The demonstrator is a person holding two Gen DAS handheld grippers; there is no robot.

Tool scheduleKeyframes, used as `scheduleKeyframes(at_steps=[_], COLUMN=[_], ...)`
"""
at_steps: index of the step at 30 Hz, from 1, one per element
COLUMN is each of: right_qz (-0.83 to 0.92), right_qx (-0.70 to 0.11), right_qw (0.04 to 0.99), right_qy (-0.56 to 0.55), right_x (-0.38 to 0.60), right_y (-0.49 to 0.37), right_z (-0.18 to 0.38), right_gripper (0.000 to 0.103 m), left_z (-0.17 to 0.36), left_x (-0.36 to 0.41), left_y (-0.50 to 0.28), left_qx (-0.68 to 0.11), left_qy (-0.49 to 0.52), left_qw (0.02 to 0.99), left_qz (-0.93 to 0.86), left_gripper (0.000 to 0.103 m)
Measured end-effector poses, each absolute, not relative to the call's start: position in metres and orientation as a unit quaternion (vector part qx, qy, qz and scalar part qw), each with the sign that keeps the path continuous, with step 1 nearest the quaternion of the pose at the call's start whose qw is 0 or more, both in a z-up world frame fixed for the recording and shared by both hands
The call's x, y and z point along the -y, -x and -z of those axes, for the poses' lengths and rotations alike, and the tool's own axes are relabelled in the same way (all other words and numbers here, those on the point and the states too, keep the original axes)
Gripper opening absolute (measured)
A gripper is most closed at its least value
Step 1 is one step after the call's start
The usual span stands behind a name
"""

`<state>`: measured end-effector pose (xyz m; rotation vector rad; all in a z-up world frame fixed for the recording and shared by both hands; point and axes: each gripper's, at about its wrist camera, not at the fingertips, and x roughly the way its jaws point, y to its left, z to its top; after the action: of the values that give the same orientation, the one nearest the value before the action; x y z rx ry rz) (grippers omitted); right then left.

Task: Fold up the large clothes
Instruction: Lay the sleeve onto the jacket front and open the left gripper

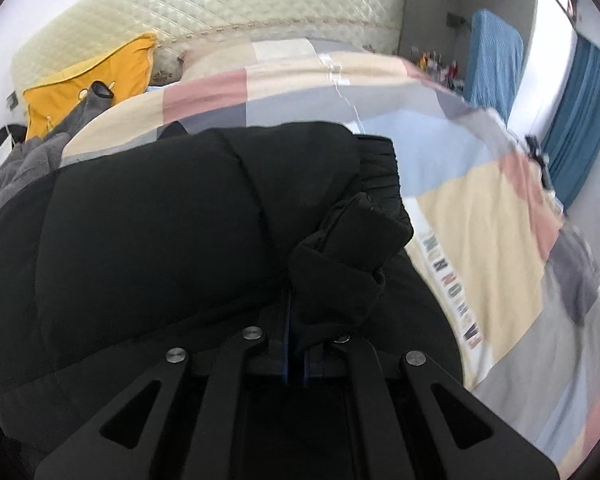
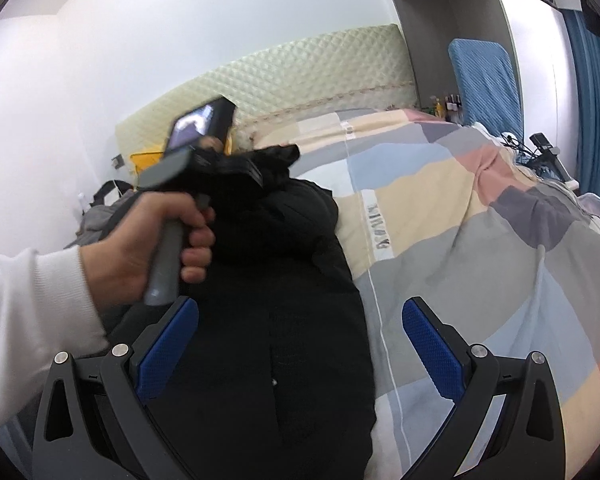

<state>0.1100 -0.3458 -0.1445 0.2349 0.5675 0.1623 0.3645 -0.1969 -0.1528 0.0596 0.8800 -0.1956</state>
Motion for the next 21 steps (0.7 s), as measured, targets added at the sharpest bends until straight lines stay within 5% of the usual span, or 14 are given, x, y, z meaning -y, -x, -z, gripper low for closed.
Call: scheduleKeyframes(at_steps=[3, 5, 9, 21], right_qz=[-0.077, -0.08, -0.076, -0.093], right_qx=[-0.277, -0.272, -0.264, -0.255], right_qw=[0.952, 0.953, 0.958, 0.961], right_qy=[-0.107, -0.105, -0.085, -0.044], right_x=[0.344, 0.343, 0.336, 0.308], right_y=[-0.109, -0.107, -0.102, -0.095], right_z=[0.144, 0.142, 0.139, 0.135], right_gripper=[0.102, 0.102, 0.102, 0.102], left_z=[0.145, 0.136, 0.113, 0.012], left_x=[0.195, 0.194, 0.183, 0.087], left_y=[-0.358, -0.35, -0.329, -0.253], left_qx=[-0.42, -0.42, -0.396, -0.322], left_qy=[-0.027, -0.03, -0.027, -0.002], left_qw=[0.902, 0.901, 0.909, 0.94], left_qz=[0.098, 0.107, 0.124, 0.114], left_gripper=[0.011, 0.024, 0.098, 0.1])
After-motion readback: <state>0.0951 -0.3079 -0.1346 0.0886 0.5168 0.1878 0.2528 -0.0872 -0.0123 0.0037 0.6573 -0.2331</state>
